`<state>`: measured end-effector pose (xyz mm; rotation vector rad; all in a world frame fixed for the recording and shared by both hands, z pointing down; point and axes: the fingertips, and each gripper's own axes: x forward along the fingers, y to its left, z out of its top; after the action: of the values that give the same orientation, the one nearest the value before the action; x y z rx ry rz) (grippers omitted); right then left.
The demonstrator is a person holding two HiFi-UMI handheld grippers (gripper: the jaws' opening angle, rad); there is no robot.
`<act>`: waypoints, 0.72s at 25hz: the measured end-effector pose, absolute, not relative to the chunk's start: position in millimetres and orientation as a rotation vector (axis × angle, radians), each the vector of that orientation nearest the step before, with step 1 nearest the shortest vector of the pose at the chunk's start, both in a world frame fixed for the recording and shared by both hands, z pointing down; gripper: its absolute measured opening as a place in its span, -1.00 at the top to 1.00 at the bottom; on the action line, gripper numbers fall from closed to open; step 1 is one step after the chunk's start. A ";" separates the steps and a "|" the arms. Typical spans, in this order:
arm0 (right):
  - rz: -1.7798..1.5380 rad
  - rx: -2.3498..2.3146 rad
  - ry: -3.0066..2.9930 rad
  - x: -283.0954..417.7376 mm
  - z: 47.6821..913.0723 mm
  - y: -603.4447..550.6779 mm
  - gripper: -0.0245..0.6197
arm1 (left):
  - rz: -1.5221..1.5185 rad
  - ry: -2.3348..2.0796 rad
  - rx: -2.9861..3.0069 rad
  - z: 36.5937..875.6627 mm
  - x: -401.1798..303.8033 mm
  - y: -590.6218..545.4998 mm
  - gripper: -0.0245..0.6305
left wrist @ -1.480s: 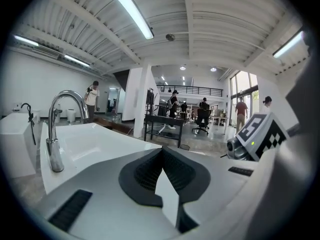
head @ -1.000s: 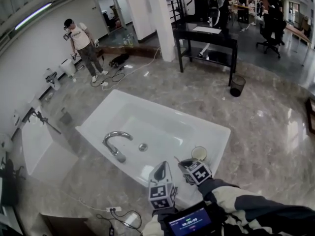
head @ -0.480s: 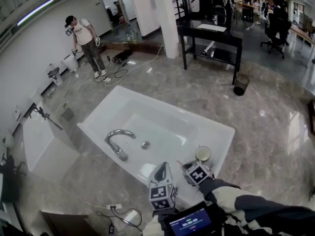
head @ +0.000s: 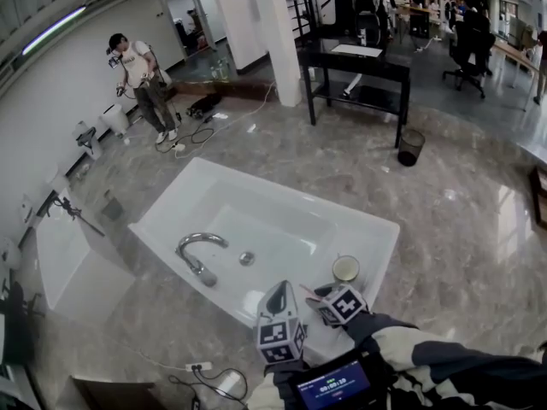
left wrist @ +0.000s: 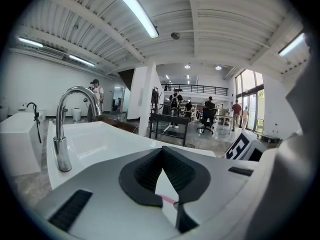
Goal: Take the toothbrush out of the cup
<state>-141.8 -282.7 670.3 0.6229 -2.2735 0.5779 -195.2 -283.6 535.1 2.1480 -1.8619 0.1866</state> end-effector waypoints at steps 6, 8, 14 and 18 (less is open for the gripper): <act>0.586 0.710 -2.493 -137.7 599.5 -305.1 0.77 | 0.150 -1.875 2.170 521.4 -197.5 -295.1 0.91; 0.537 0.780 -2.556 -126.4 570.1 -322.0 0.91 | 0.148 -1.874 2.191 513.8 -192.2 -300.1 0.91; 0.298 0.992 -2.649 -79.7 500.1 -357.0 0.95 | 0.138 -1.890 2.267 489.5 -188.0 -314.9 0.91; 0.174 1.083 -2.648 -46.1 478.2 -364.2 0.95 | 0.141 -1.906 2.272 482.4 -190.8 -324.7 0.91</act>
<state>-46.1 -364.2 478.2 1.0829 -2.6475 0.1737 -190.8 -324.7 482.4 2.2725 -1.9058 0.1410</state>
